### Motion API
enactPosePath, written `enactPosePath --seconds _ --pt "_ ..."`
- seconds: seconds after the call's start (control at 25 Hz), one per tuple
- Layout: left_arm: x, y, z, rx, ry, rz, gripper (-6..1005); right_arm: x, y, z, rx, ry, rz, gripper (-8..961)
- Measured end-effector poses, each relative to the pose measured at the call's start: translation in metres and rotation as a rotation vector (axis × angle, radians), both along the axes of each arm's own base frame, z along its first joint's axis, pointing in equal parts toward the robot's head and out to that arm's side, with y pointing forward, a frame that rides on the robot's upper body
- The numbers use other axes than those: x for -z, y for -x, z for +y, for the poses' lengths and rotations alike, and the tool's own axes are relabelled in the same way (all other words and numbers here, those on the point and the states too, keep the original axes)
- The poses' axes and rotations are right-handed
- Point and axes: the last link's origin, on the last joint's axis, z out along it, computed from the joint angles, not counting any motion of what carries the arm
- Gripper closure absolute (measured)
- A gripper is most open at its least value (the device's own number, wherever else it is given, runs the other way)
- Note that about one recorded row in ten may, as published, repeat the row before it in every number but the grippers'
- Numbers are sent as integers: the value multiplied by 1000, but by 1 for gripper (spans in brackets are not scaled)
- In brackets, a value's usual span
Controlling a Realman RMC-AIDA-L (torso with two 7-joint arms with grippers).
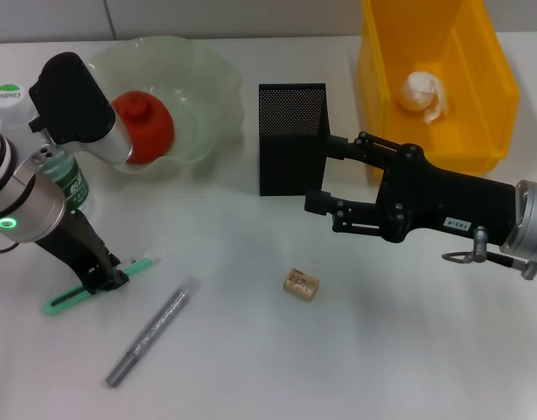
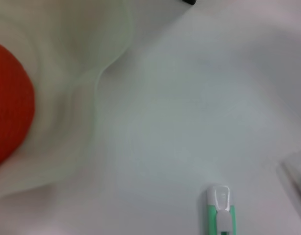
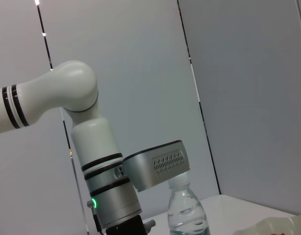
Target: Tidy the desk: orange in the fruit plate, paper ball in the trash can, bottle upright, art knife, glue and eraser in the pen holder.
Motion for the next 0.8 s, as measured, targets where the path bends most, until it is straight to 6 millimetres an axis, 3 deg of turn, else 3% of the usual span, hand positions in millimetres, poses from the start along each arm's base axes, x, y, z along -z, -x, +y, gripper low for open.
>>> enactPosePath --seconds 0.44,0.8 --pt "-5 -14 1 24 -28 -82 792 -2 -4 -1 18 -11 8 113" --pt "-45 -50 6 155 -179 -480 798 -8 -26 -17 62 -115 51 113"
